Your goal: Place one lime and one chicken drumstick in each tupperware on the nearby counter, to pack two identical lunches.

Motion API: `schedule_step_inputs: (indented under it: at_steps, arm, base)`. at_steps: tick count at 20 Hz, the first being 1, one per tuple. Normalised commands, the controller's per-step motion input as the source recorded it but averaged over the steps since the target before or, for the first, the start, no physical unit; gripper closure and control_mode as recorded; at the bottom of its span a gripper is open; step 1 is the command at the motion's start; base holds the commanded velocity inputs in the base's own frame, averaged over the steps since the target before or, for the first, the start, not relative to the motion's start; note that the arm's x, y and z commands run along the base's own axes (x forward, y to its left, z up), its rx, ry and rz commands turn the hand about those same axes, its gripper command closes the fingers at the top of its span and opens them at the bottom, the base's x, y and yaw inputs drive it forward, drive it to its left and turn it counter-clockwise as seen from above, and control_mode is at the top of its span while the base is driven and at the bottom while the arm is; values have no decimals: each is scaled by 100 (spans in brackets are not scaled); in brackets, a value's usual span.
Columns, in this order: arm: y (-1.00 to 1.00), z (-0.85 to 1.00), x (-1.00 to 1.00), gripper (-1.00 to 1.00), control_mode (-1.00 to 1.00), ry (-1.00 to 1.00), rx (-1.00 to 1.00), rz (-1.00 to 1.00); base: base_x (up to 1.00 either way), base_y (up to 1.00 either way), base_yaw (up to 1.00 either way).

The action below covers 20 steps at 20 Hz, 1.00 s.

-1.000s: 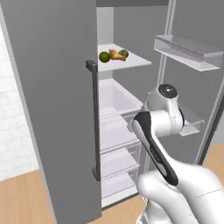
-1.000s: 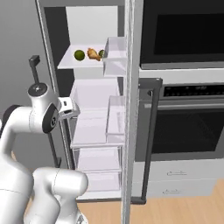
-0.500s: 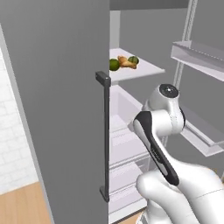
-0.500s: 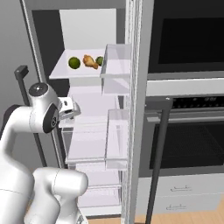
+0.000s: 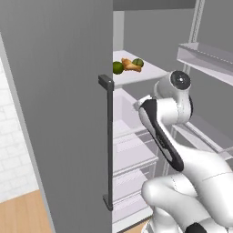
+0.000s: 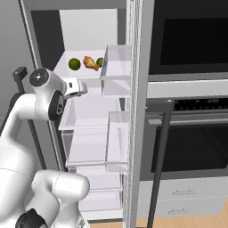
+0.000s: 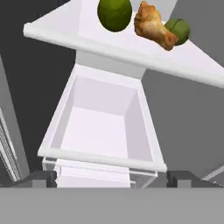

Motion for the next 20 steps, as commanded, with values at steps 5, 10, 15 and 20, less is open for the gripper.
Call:
schedule_step_inputs:
  at_steps: [5, 10, 15, 20]
  arm:
    - [4, 99, 89, -100, -100, -35, 3, -18]
    - [0, 63, 76, -100, -100, -20, 9, -4]
    - [0, 72, 36, -100, -100, 9, 12, 0]
    - [-7, 4, 23, -100, -100, 22, 2, 0]
  base:
    - [0, 0, 0]
    - [0, 0, 0]
    - [0, 0, 0]
    - [0, 0, 0]
